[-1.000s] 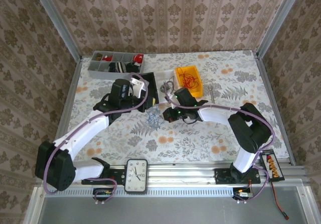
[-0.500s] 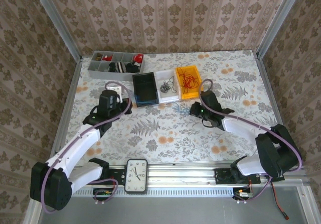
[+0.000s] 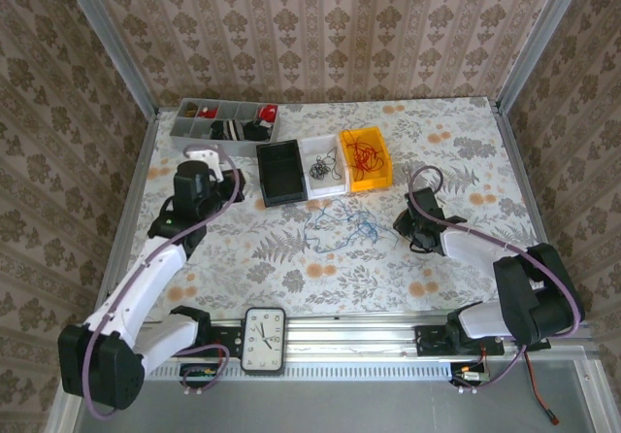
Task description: Untangle the cables
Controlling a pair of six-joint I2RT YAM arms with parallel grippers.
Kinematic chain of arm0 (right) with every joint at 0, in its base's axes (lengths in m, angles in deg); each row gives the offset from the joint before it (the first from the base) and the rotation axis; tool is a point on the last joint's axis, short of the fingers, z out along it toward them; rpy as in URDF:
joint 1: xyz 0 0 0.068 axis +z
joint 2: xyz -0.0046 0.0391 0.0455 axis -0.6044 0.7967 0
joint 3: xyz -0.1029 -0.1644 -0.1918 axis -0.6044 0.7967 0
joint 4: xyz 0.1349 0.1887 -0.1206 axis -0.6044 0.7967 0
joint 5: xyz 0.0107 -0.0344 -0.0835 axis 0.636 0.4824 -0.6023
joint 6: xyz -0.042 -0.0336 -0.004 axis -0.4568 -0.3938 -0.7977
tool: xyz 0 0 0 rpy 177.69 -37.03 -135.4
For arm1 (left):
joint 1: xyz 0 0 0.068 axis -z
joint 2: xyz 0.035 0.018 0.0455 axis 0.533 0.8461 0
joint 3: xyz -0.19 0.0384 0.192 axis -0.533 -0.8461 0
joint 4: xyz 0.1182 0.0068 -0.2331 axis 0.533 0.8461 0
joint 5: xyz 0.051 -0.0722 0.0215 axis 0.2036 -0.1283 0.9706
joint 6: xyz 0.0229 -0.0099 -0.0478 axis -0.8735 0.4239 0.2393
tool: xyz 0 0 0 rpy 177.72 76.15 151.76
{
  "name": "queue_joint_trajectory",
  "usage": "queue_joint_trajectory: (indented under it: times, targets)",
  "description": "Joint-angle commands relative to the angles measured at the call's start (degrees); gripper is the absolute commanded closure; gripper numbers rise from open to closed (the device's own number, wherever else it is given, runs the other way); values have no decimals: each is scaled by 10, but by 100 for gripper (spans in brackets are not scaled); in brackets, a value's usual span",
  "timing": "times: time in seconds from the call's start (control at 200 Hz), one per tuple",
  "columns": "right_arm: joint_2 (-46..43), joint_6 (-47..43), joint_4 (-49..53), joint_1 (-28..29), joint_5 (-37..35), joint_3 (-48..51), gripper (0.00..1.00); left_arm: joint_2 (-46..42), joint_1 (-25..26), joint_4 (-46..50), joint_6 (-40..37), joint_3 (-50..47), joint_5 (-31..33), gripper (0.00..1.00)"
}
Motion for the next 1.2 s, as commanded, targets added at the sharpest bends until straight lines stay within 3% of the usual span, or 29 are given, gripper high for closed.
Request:
queue_joint_trajectory:
  times: [0.0,0.03,0.21,0.29,0.38,0.56,0.73,0.865,1.195]
  targets:
    - [-23,-31,-1,8,-18,-20,50,41,47,49,-68,18,-85,100]
    - [-25,-40,2,9,-20,-23,49,55,58,65,-83,21,-92,99]
    - [-31,-76,13,8,-25,-34,47,146,170,114,-145,37,-119,50]
    - [-30,-80,14,9,-26,-35,47,192,191,103,-155,46,-131,39]
    - [-29,-82,14,9,-20,-36,47,247,202,93,-170,66,-144,33]
    - [-36,-87,18,8,-14,-33,48,345,217,115,-217,122,-136,27]
    - [-52,-94,18,6,-12,-25,48,381,242,158,-255,149,-19,27]
    - [-53,-95,11,4,-5,-20,49,388,265,172,-277,152,21,27]
    - [-31,-92,-6,2,8,-25,49,406,288,185,-280,158,29,31]
